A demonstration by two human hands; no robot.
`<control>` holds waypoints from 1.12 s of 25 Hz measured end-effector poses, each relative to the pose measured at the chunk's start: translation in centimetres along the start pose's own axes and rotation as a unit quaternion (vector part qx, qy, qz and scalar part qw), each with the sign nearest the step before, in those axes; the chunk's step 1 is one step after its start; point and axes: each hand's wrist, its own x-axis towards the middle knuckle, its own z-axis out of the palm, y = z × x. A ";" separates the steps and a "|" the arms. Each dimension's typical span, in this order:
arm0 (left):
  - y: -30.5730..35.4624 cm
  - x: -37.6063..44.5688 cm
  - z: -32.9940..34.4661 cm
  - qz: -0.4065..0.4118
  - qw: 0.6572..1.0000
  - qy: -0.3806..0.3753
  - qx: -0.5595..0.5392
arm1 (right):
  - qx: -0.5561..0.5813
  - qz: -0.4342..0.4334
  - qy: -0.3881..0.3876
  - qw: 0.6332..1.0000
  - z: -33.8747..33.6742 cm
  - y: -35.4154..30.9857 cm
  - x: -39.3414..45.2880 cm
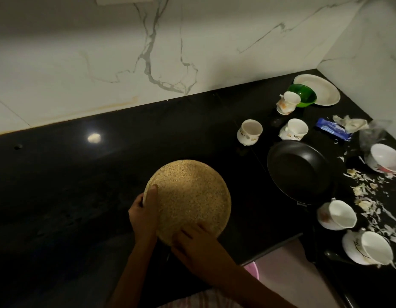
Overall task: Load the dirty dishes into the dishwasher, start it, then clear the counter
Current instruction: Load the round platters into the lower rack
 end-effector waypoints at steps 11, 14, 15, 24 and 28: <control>1.6 0.0 6.5 -0.024 0.995 0.073 -0.056 | 0.276 0.255 0.131 0.917 -12.3 11.8 0.5; 1.9 0.5 8.8 -0.032 0.994 0.083 -0.057 | 0.267 0.374 0.259 0.850 -17.2 21.2 1.6; 2.0 0.8 9.5 -0.033 0.994 0.086 -0.052 | 0.263 0.405 0.298 0.823 -18.3 24.9 2.0; 3.5 1.4 10.8 -0.125 0.986 0.105 -0.030 | 0.413 0.531 0.425 0.606 -23.7 46.3 7.0; 3.8 1.8 11.3 -0.146 0.983 0.112 -0.020 | 0.489 0.529 0.398 0.568 -23.6 52.1 7.8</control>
